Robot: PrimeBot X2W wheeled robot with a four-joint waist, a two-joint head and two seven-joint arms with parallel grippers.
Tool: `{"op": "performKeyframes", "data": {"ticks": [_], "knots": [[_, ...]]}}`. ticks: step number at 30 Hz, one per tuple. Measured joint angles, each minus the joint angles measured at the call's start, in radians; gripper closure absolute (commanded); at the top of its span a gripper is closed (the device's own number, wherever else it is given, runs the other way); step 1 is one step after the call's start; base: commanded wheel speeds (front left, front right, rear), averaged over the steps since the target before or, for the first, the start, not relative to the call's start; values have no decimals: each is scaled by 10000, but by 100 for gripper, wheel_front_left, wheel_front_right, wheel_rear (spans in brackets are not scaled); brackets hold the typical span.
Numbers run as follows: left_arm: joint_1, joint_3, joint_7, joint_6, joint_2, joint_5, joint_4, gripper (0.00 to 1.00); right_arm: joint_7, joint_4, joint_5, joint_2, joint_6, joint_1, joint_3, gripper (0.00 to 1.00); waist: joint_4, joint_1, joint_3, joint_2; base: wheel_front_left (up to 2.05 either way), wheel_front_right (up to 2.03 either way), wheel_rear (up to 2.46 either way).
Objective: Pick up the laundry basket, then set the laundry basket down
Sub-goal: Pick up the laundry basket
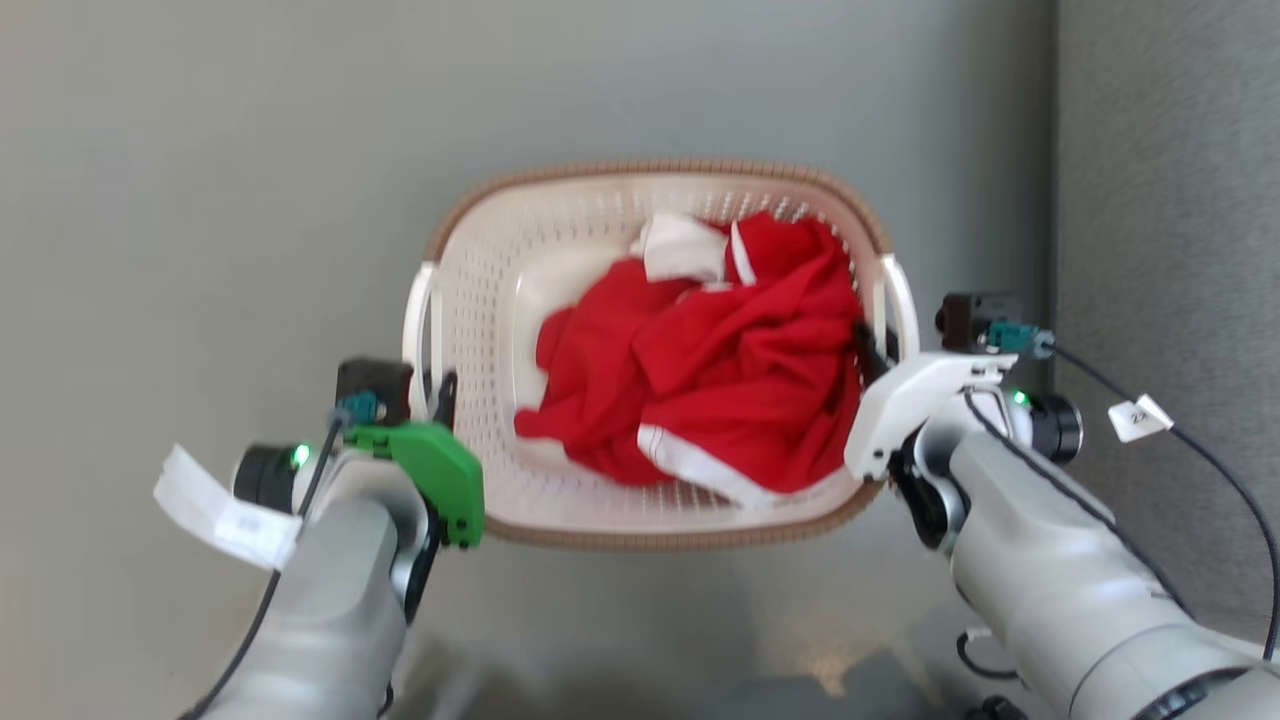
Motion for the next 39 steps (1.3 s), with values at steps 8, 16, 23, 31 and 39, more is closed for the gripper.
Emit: {"op": "performKeyframes", "data": {"ticks": [8, 16, 23, 31, 39], "knots": [[744, -240, 199, -165, -12, -504, 374, 100, 474, 77, 573, 50, 176, 768, 460, 100, -75, 0, -1123, 0, 0, 0, 0], [1548, -548, 489, -267, -23, -698, 606, 100, 884, 77, 1014, 59, 232, 1584, 1003, 100, -145, 0, -2257, 0, 0, 0, 0], [2225, -746, 706, -353, 19, -1083, 708, 100, 1233, 44, 1327, 46, 230, 2388, 1478, 100, -179, -1, -3397, 0, 0, 0, 0], [2923, -989, 892, -430, 29, -1220, 790, 100, 1475, -33, 1795, 36, 128, 3135, 1871, 100, -205, -1, -4535, 0, 0, 0, 0], [3594, -1250, 1208, -431, 38, -1434, 895, 100, 1732, -125, 2100, 35, 8, 3879, 2280, 100, -212, 0, -5519, 0, 0, 0, 0]]}}
